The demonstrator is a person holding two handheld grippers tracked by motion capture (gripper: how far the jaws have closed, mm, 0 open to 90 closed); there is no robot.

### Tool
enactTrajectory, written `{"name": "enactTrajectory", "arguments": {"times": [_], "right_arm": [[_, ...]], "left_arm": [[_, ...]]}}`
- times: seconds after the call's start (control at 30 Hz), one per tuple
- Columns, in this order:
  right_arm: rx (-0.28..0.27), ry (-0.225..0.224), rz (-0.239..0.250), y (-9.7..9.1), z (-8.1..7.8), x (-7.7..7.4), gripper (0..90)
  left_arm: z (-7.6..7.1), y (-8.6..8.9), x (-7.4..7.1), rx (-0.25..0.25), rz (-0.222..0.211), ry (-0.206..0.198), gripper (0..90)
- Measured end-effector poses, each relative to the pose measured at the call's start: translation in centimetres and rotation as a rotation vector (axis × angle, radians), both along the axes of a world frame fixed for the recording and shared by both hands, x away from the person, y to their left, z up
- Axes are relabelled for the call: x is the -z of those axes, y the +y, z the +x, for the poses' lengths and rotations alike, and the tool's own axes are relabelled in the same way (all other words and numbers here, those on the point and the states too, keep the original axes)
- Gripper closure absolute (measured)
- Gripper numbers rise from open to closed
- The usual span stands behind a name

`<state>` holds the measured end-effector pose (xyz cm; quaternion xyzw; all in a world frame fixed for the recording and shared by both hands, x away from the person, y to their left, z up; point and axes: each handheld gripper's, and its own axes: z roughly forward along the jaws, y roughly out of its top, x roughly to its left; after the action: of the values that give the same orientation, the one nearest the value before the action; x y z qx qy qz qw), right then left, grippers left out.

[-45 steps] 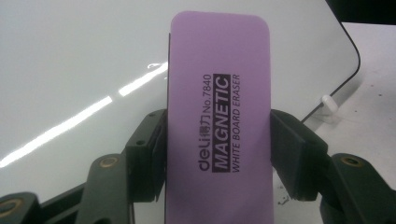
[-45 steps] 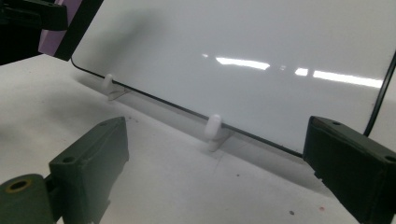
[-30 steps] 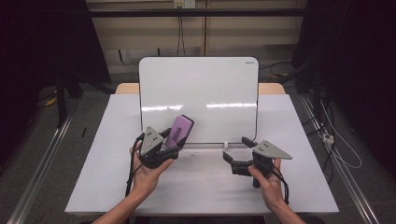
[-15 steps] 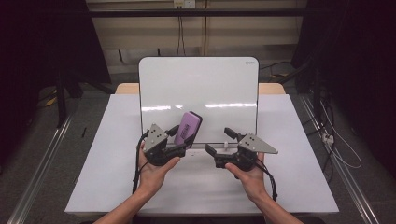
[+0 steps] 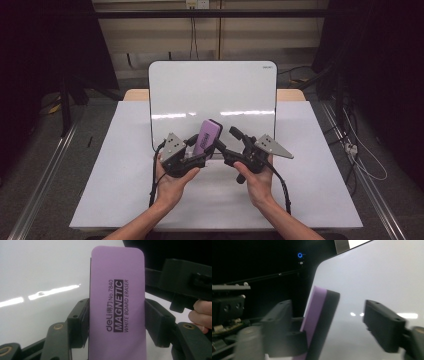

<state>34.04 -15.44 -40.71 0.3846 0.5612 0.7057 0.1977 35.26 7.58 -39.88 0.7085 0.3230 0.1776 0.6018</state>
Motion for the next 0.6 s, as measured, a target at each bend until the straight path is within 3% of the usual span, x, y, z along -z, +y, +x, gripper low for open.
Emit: {"name": "enactTrajectory", "arguments": {"times": [0.2,0.5,0.6], "right_arm": [[-0.017,0.063,0.094,0.54,0.24,0.4,45.2],[-0.019,0.111,0.136,0.97,0.34,0.97,62.3],[-0.022,0.123,0.148,0.91,0.35,1.03,63.4]], "left_arm": [[0.04,-0.07,0.42,0.0,0.0,0.004,41.2],[-0.08,-0.18,0.58,-0.001,0.005,-0.008,41.1],[-0.03,-0.21,0.71,0.002,0.006,-0.008,41.2]]}}
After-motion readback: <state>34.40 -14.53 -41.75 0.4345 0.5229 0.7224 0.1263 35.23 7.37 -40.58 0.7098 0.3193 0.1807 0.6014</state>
